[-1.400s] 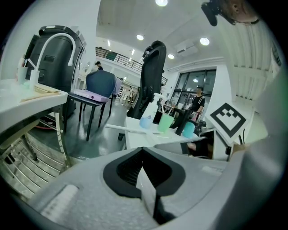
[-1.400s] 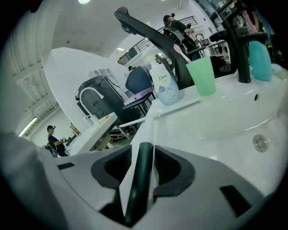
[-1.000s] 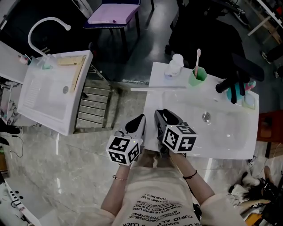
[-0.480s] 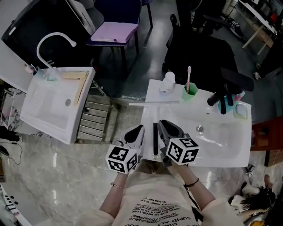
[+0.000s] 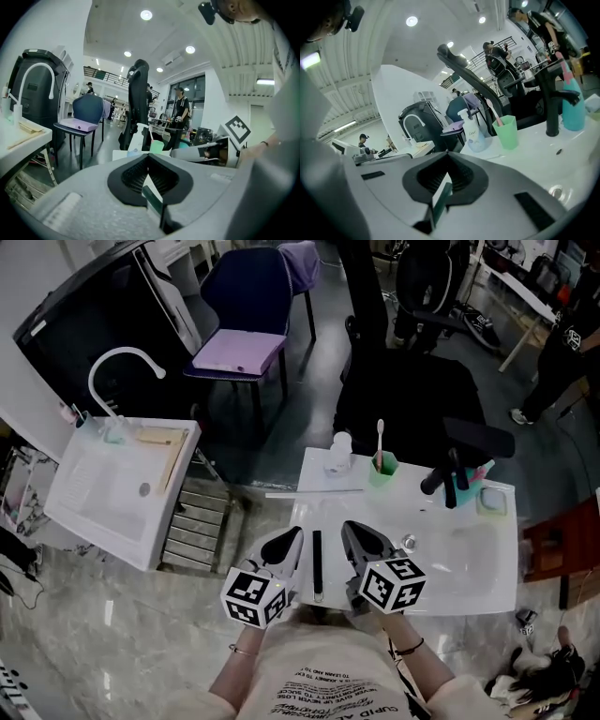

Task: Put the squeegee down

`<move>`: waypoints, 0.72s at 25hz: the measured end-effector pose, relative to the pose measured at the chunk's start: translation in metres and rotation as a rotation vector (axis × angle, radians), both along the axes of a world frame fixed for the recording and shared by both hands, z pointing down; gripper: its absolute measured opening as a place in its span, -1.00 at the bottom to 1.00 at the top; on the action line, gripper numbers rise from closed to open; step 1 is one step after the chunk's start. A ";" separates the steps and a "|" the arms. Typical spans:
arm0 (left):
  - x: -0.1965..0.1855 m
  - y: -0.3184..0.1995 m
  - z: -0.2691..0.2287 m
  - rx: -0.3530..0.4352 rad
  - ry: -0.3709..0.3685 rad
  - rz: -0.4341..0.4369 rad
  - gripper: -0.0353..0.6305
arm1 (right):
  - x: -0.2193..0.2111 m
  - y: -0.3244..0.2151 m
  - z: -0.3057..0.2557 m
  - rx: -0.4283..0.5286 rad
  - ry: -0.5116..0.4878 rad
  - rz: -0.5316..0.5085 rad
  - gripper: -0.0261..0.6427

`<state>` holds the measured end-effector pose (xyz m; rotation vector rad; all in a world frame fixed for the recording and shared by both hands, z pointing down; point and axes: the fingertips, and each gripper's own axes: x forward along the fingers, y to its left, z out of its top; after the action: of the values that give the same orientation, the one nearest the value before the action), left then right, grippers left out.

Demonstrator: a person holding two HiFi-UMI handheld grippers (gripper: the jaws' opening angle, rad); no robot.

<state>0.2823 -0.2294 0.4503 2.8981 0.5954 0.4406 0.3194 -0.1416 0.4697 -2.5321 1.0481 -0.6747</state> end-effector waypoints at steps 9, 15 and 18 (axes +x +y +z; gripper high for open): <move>-0.002 -0.004 -0.019 0.007 0.056 -0.026 -0.83 | 0.008 0.033 -0.032 0.037 0.097 0.034 -0.91; -0.001 -0.011 -0.033 0.029 0.101 -0.049 -0.83 | 0.013 0.053 -0.047 0.040 0.149 0.074 -0.91; 0.000 -0.016 -0.040 0.034 0.122 -0.062 -0.83 | 0.015 0.061 -0.054 0.040 0.179 0.091 -0.91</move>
<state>0.2826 -0.2449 0.4099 2.9826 0.5178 0.2693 0.3347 -0.0804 0.4155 -2.6253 0.9845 -0.4047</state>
